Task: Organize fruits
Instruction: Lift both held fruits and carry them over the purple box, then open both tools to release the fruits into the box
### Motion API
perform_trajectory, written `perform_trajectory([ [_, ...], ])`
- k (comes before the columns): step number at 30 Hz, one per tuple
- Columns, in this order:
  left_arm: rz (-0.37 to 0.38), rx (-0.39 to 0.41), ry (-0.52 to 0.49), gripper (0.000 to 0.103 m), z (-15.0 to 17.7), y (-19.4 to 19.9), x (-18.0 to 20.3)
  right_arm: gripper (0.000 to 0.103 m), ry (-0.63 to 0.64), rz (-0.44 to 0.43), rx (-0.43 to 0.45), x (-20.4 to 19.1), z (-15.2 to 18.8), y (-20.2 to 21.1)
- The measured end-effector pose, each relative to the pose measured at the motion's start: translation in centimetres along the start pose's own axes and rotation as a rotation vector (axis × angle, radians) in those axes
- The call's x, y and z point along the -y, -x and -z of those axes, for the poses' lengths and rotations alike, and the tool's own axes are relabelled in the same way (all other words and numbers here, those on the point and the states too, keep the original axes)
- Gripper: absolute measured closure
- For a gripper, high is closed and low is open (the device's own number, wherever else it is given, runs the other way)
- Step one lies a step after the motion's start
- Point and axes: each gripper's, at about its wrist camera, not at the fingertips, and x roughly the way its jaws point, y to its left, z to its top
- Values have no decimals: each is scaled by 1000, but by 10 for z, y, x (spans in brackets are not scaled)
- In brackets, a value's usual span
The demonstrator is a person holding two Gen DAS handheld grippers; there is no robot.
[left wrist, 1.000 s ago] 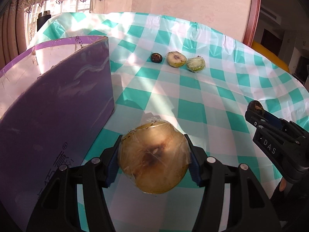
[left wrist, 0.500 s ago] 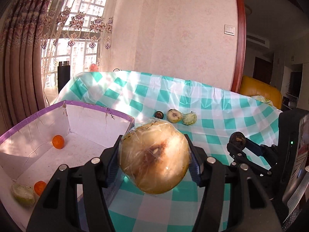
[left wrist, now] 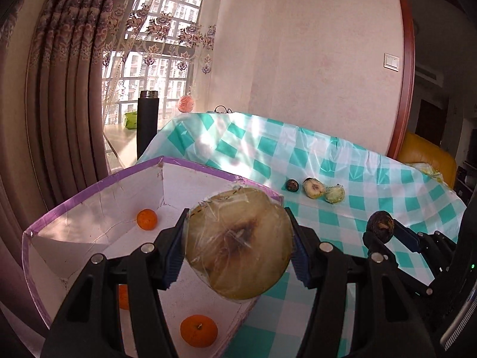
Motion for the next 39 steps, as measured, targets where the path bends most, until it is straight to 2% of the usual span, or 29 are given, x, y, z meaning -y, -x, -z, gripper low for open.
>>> perform_trajectory([
  [6,-40,-14,-11,43,-4,14,-20,64,54,-28,17,-26,-12,4],
  [15,-162,-103,-8,43,-1,11,-72,64,137,-102,43,-74,-28,7],
  [25,-243,-214,-20,43,10,-6,-117,64,234,-199,43,-134,-43,4],
  [30,-273,-262,-50,43,19,-18,-123,64,275,-232,-15,-152,-43,-8],
  [36,-281,-330,-53,43,27,-26,-131,64,350,-300,-153,-174,-42,-28],
  [39,-271,-356,-39,40,32,-29,-134,61,385,-304,-203,-185,-39,-34],
])
